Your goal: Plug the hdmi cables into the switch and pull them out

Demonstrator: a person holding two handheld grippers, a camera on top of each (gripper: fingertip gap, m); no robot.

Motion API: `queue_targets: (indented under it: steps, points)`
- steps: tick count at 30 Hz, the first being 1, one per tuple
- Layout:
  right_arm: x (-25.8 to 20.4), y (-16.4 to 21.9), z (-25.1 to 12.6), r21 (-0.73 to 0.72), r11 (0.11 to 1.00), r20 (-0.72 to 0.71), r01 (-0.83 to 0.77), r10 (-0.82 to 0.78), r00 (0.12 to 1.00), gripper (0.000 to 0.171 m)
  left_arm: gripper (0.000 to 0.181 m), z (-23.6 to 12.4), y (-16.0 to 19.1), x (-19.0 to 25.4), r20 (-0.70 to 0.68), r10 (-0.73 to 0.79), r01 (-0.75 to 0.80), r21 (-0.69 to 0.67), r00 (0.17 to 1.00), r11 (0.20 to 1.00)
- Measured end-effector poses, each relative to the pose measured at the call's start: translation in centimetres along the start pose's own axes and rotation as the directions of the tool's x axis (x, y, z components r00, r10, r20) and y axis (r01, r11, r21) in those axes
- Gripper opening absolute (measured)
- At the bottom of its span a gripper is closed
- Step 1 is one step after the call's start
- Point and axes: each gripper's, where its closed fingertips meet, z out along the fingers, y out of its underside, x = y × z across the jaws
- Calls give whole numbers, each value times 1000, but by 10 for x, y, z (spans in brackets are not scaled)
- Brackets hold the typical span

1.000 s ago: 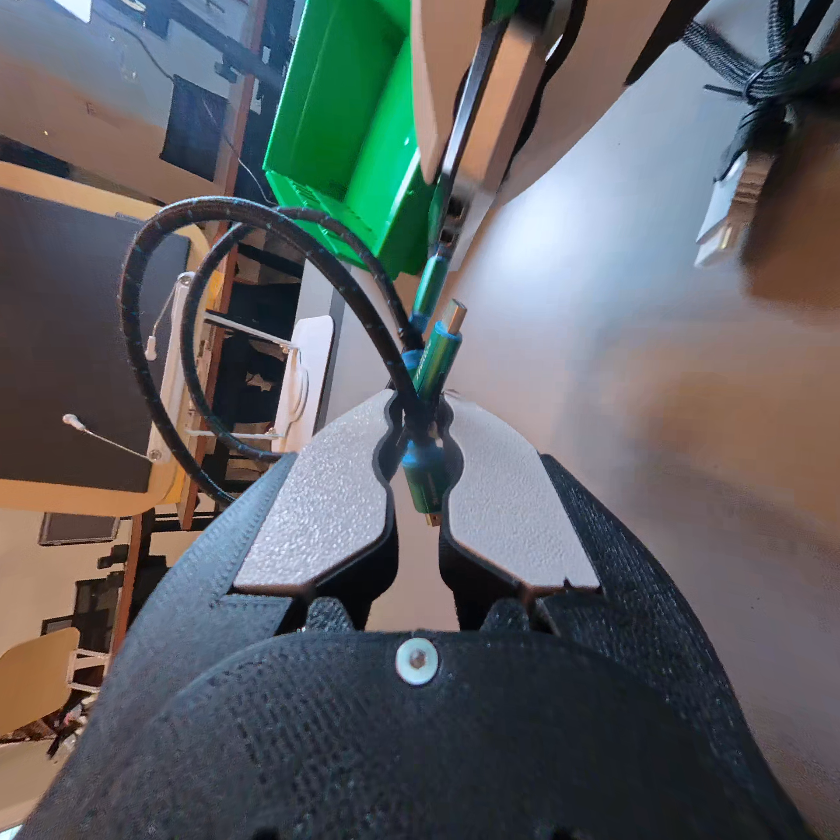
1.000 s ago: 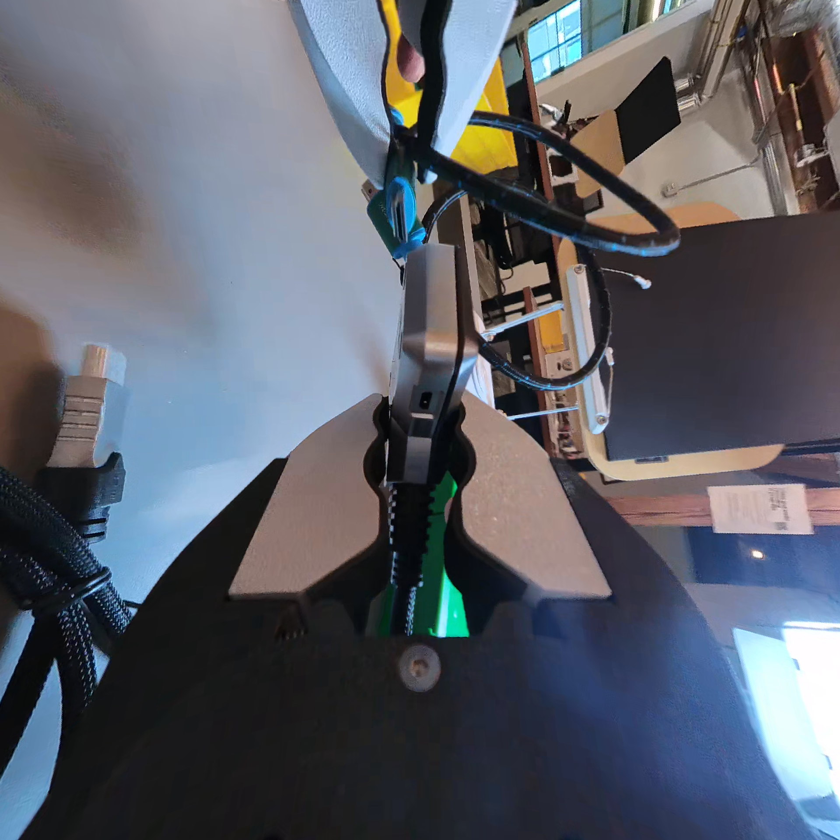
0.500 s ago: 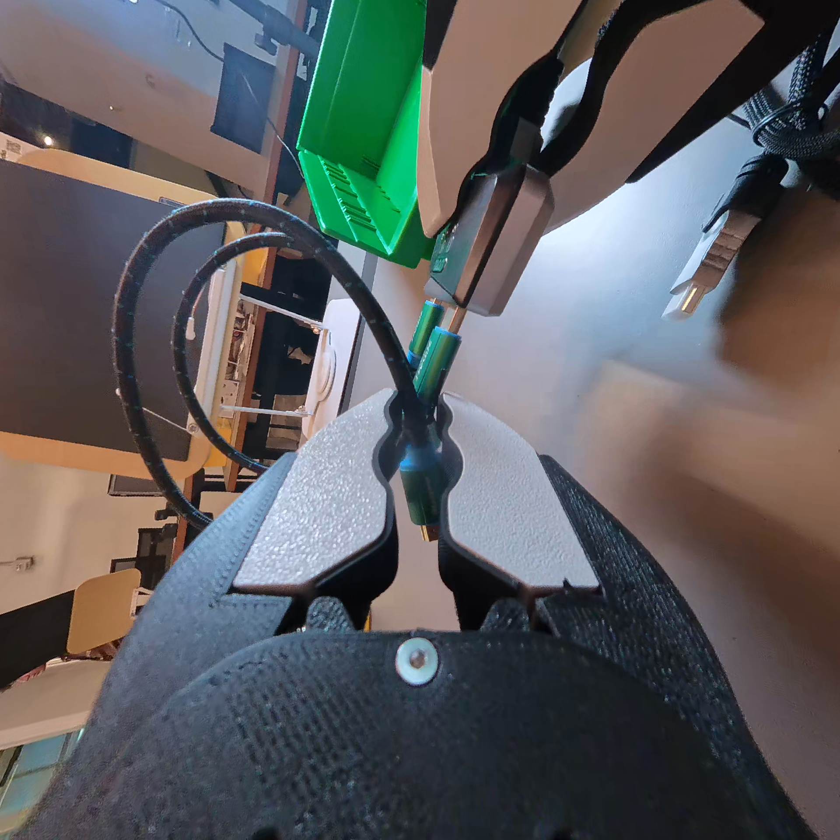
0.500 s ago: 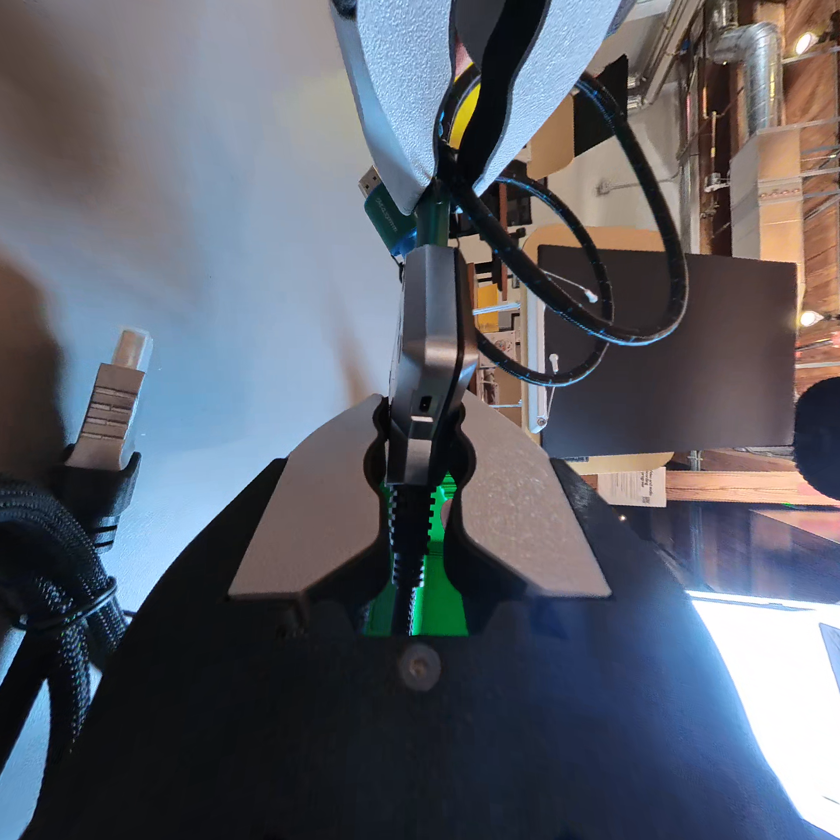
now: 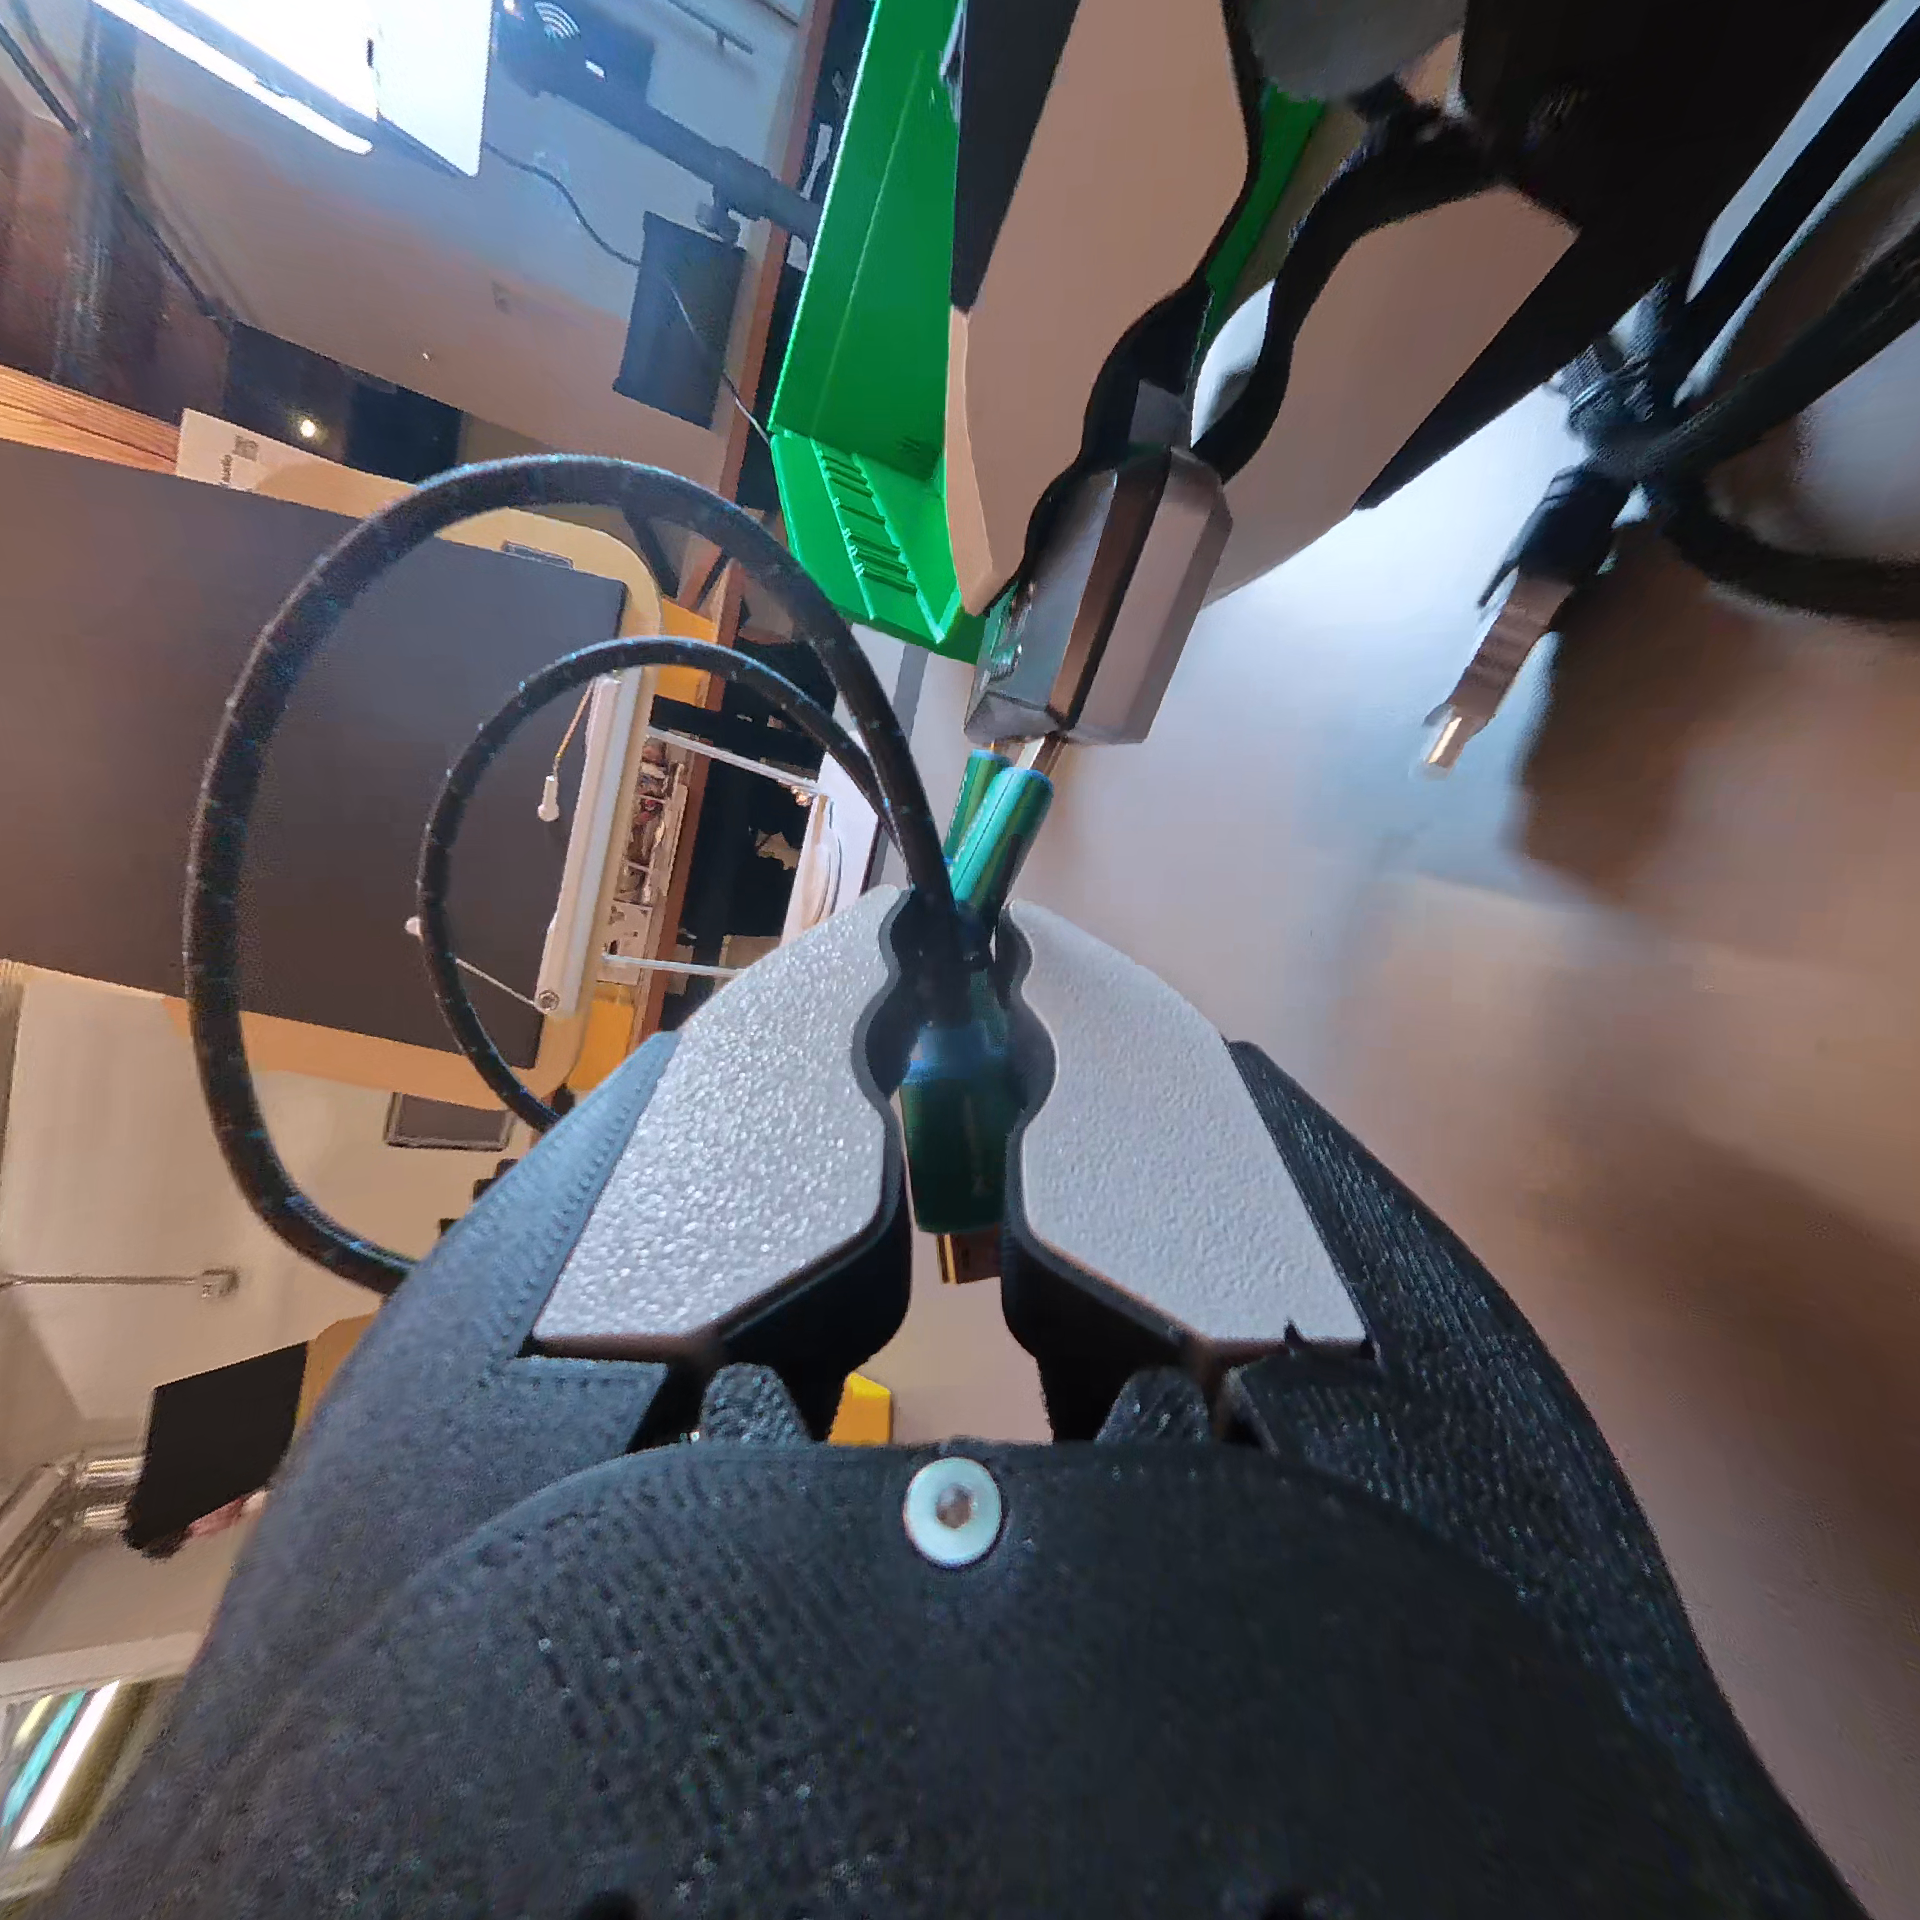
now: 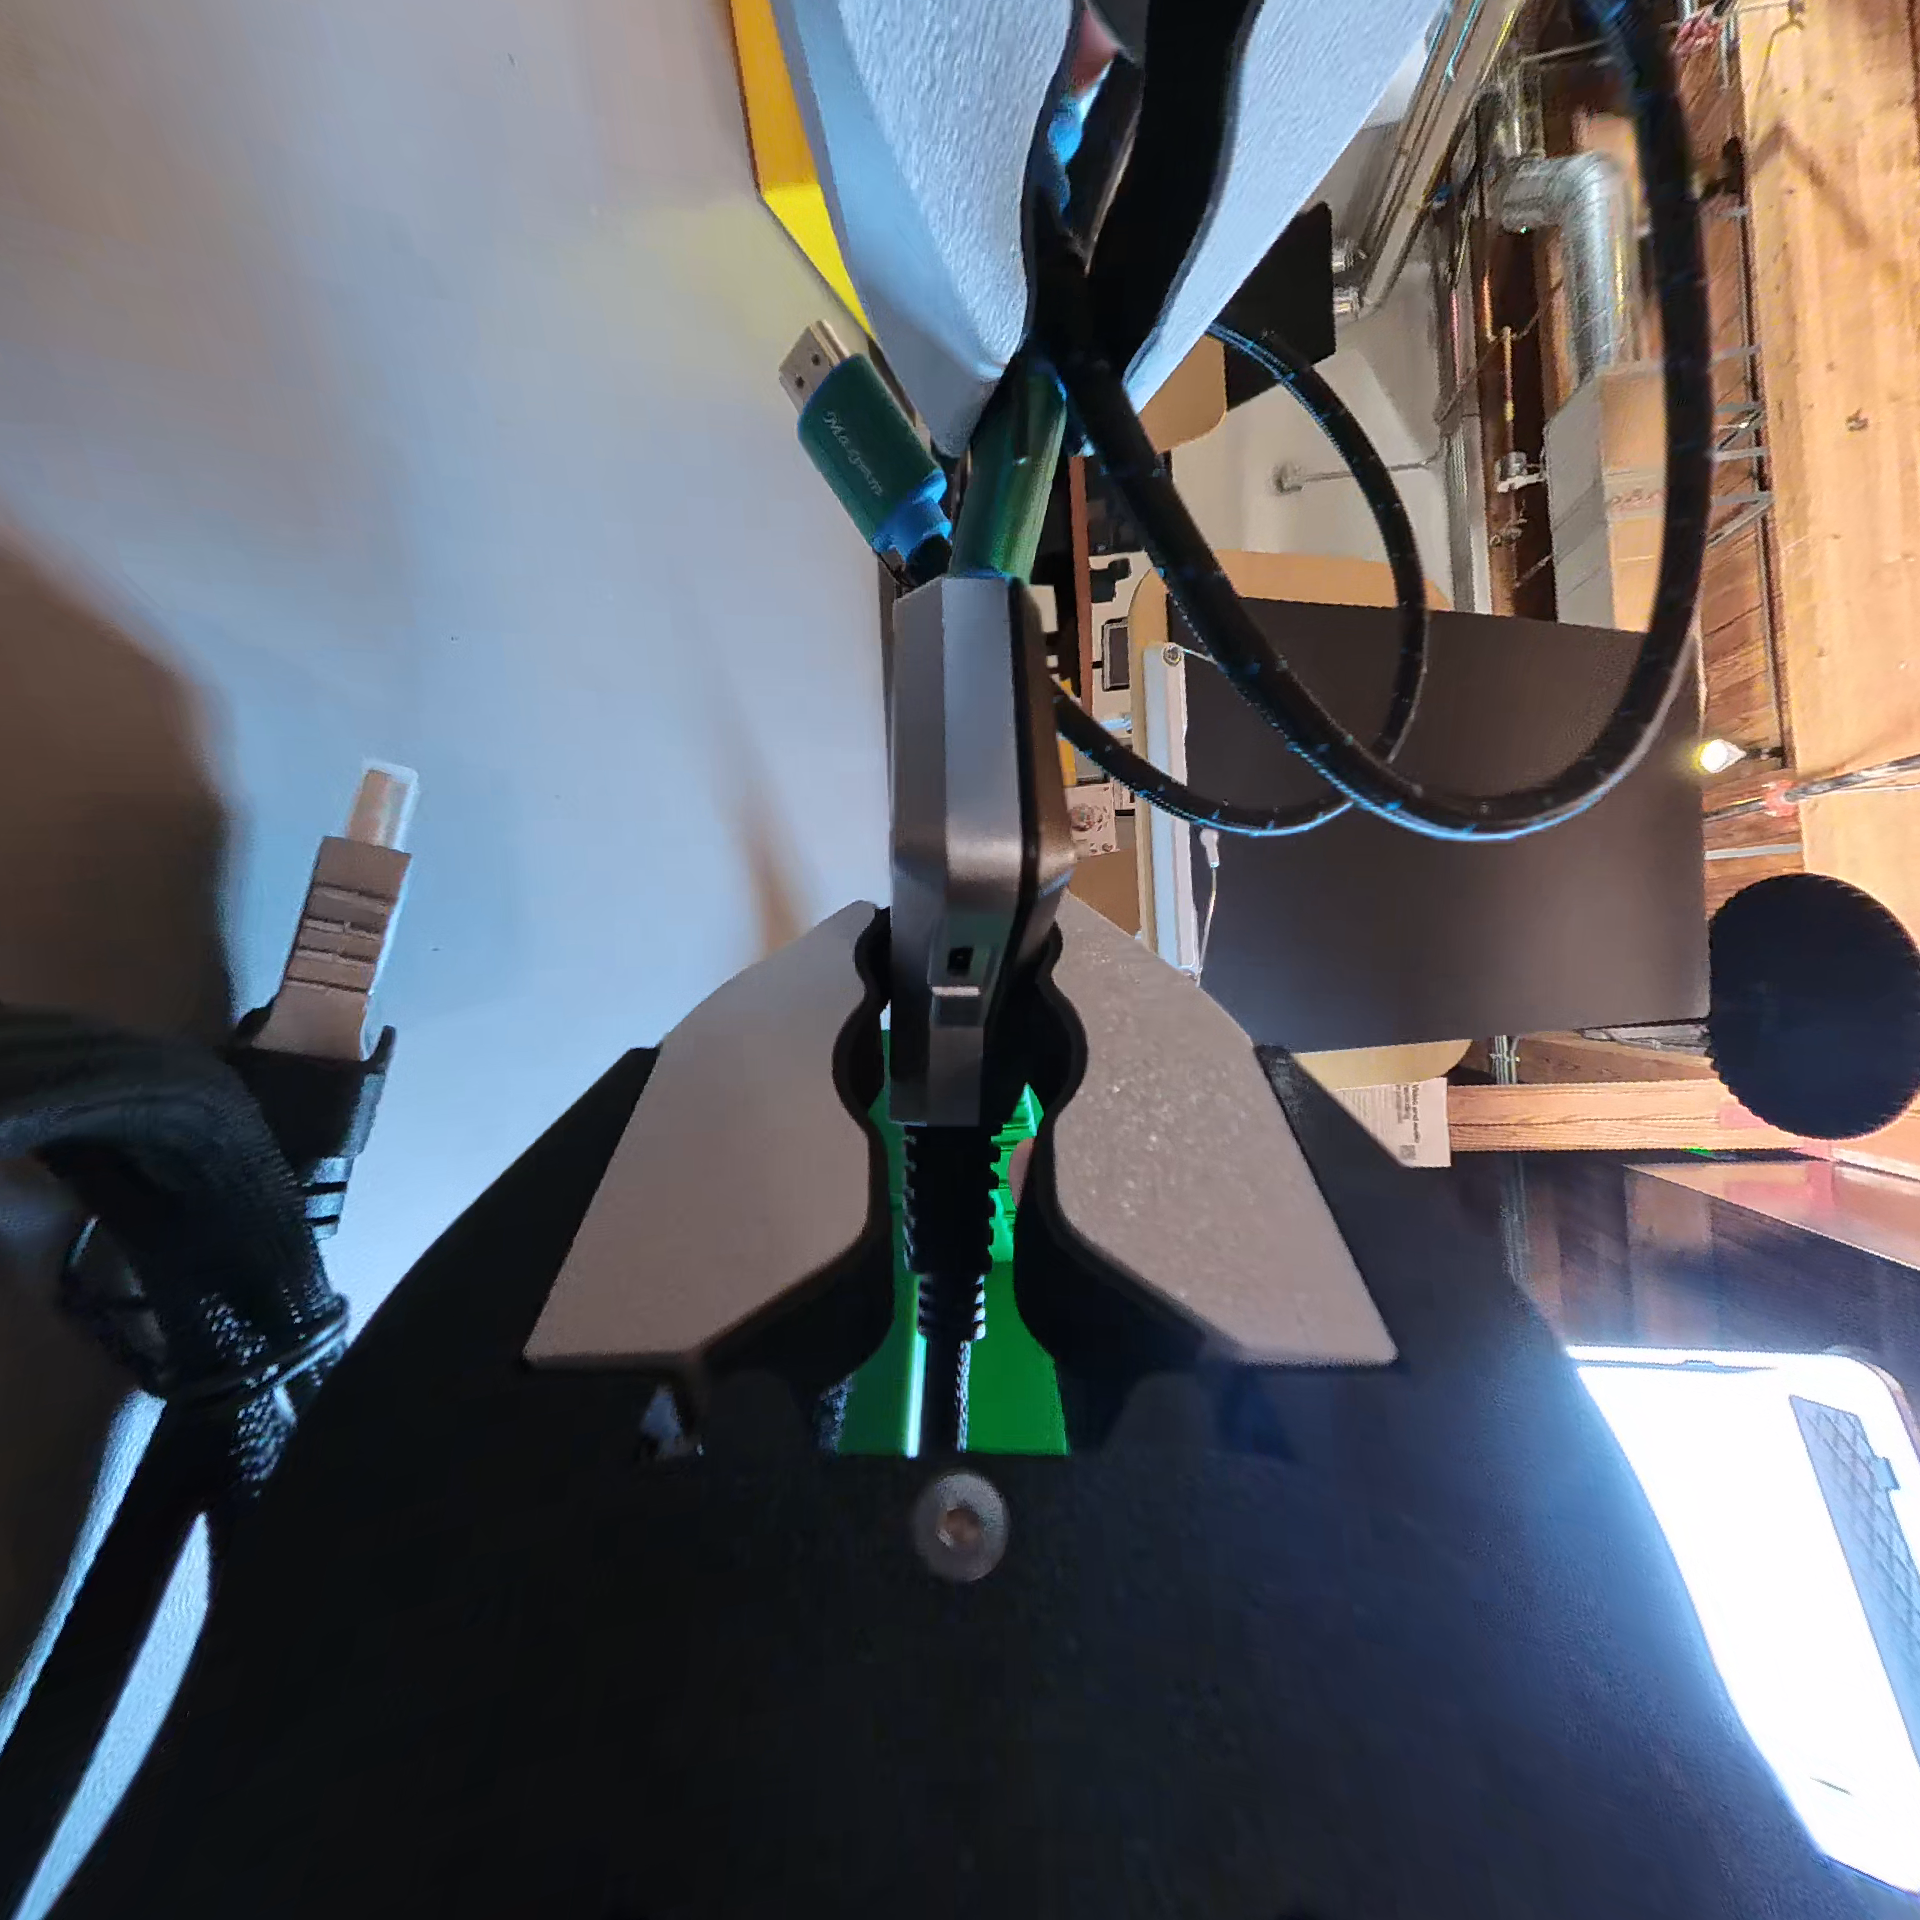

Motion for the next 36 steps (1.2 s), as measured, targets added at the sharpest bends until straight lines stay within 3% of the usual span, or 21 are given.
queue_targets:
  steps: [7, 14, 21, 25, 31, 36]
  points:
    - [6, -2, -3, 52, 994, -11, -97, 97, 995, 23, 14, -4, -5, 1, -88, -133, 141, 87, 987, 986]
    - [10, -4, -4, 63, 991, -17, -121, 122, 992, 23, 14, -9, -15, -2, -44, -102, 108, 164, 994, 981]
    - [6, 0, 1, -73, 992, 5, -102, 103, 995, 22, 14, -5, -9, 2, 4, -61, 60, 62, 998, 996]
    - [-1, -4, 3, -51, 987, 89, -149, 154, 984, 23, 14, 2, 6, 2, -64, -115, 115, 5, 991, 993]
    - [-9, -13, -1, 1, 996, 109, -86, 85, 990, 23, 14, 6, 14, 12, -121, -144, 140, -38, 982, 989]
    - [-11, -10, 2, -98, 994, 110, -56, 66, 992, 22, 14, 8, 18, 13, -110, -139, 131, -76, 984, 988]
